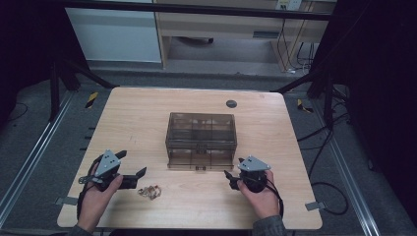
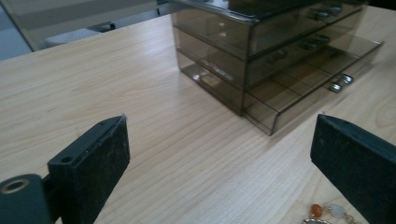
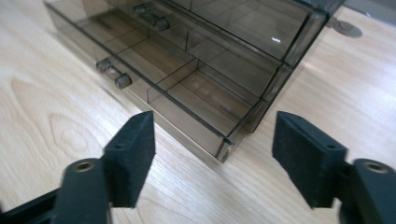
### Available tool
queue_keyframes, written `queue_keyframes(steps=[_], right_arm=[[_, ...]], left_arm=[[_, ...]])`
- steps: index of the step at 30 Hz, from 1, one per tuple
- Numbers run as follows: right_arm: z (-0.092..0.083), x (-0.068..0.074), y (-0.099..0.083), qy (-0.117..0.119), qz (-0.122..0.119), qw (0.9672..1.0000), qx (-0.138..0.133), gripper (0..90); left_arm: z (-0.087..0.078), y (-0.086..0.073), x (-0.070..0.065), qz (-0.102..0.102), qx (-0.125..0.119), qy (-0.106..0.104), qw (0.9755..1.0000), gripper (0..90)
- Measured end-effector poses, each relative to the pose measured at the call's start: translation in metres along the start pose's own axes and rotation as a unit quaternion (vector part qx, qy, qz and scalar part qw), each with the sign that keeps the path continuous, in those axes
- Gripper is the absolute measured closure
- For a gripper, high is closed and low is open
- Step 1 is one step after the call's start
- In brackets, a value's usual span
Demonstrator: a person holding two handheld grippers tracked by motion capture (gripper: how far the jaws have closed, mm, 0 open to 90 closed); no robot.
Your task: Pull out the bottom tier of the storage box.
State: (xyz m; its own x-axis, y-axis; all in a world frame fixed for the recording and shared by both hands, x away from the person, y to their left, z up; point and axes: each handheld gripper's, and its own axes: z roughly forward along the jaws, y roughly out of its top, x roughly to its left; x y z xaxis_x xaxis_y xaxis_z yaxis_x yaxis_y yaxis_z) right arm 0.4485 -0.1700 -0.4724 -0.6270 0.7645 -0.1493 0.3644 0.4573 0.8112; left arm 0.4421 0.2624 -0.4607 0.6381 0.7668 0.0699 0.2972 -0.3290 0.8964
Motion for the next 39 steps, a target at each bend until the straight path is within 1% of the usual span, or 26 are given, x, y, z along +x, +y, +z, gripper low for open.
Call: queue_keyframes(steps=[2,3,4,5,6,7,9,10,11,12,13,14,15,17,18,19,20,21,22,24,26,28,29,32,35,39], right_arm=[[-0.002,-0.006,0.002,0.006,-0.013,0.9998,0.013,35.1],[-0.003,-0.010,0.003,0.015,-0.013,0.9996,0.019,35.5],[-0.003,-0.013,0.005,0.021,-0.020,0.9992,0.027,35.7],[-0.003,-0.017,0.007,0.025,-0.031,0.9985,0.039,35.7],[0.001,-0.021,0.009,0.038,-0.044,0.9968,0.056,34.8],[0.004,-0.023,0.010,0.042,-0.053,0.9958,0.062,34.1],[0.010,-0.029,0.012,0.052,-0.059,0.9947,0.066,30.0],[0.012,-0.030,0.012,0.061,-0.055,0.9943,0.067,27.7],[0.012,-0.030,0.010,0.063,-0.058,0.9942,0.066,28.2],[0.012,-0.029,0.008,0.058,-0.059,0.9948,0.059,30.1],[0.012,-0.027,0.006,0.060,-0.057,0.9948,0.060,31.0],[0.011,-0.026,0.003,0.066,-0.062,0.9934,0.070,34.5],[0.010,-0.027,0.001,0.063,-0.063,0.9937,0.068,38.3],[0.009,-0.029,-0.001,0.066,-0.052,0.9946,0.060,44.9],[0.009,-0.030,-0.001,0.070,-0.049,0.9950,0.052,48.1],[0.010,-0.030,-0.001,0.071,-0.045,0.9954,0.047,50.4],[0.010,-0.031,-0.002,0.075,-0.041,0.9954,0.042,53.7],[0.011,-0.032,-0.002,0.074,-0.041,0.9956,0.040,55.6],[0.012,-0.032,-0.002,0.074,-0.041,0.9958,0.037,57.6],[0.015,-0.032,-0.002,0.074,-0.041,0.9957,0.039,62.3],[0.017,-0.031,-0.002,0.076,-0.043,0.9953,0.043,63.2],[0.018,-0.030,-0.002,0.076,-0.051,0.9947,0.047,63.8],[0.018,-0.030,-0.002,0.075,-0.050,0.9947,0.050,64.3],[0.019,-0.030,-0.004,0.072,-0.048,0.9949,0.050,67.0],[0.021,-0.031,-0.005,0.072,-0.049,0.9946,0.056,68.8],[0.025,-0.030,-0.005,0.074,-0.049,0.9943,0.059,70.8]], left_arm=[[0.004,0.001,-0.004,0.004,0.012,-0.008,0.9999,5.0],[0.007,0.002,-0.005,0.009,0.017,-0.010,0.9998,5.1],[0.011,0.005,-0.005,0.008,0.019,-0.013,0.9997,5.2],[0.017,0.009,-0.003,-0.001,0.023,-0.024,0.9994,5.5],[0.021,0.012,-0.001,-0.004,0.028,-0.031,0.9991,5.6],[0.027,0.016,0.001,-0.004,0.032,-0.038,0.9988,5.7],[0.038,0.024,0.003,0.004,0.040,-0.048,0.9980,6.5],[0.044,0.027,0.003,0.002,0.043,-0.057,0.9975,7.8],[0.050,0.029,0.002,0.002,0.045,-0.067,0.9968,10.5],[0.055,0.029,-0.001,0.005,0.048,-0.076,0.9960,12.8],[0.060,0.027,-0.005,0.009,0.054,-0.085,0.9949,13.6],[0.063,0.025,-0.008,0.014,0.059,-0.089,0.9942,14.8],[0.066,0.022,-0.013,0.020,0.066,-0.088,0.9937,16.7],[0.072,0.018,-0.021,0.035,0.086,-0.096,0.9911,21.5],[0.074,0.017,-0.024,0.040,0.091,-0.096,0.9904,22.8],[0.075,0.017,-0.028,0.042,0.093,-0.092,0.9905,25.7],[0.076,0.016,-0.030,0.044,0.094,-0.091,0.9903,31.5],[0.077,0.016,-0.032,0.048,0.097,-0.089,0.9901,33.3],[0.078,0.016,-0.032,0.048,0.098,-0.088,0.9901,34.2],[0.078,0.015,-0.031,0.041,0.097,-0.083,0.9910,38.2],[0.078,0.014,-0.030,0.038,0.098,-0.081,0.9912,41.4],[0.079,0.012,-0.029,0.035,0.097,-0.087,0.9909,46.6],[0.079,0.012,-0.029,0.037,0.098,-0.088,0.9905,48.3],[0.080,0.011,-0.031,0.042,0.103,-0.079,0.9906,52.6],[0.082,0.010,-0.030,0.049,0.106,-0.079,0.9901,55.8],[0.083,0.009,-0.028,0.045,0.108,-0.077,0.9902,57.5]])
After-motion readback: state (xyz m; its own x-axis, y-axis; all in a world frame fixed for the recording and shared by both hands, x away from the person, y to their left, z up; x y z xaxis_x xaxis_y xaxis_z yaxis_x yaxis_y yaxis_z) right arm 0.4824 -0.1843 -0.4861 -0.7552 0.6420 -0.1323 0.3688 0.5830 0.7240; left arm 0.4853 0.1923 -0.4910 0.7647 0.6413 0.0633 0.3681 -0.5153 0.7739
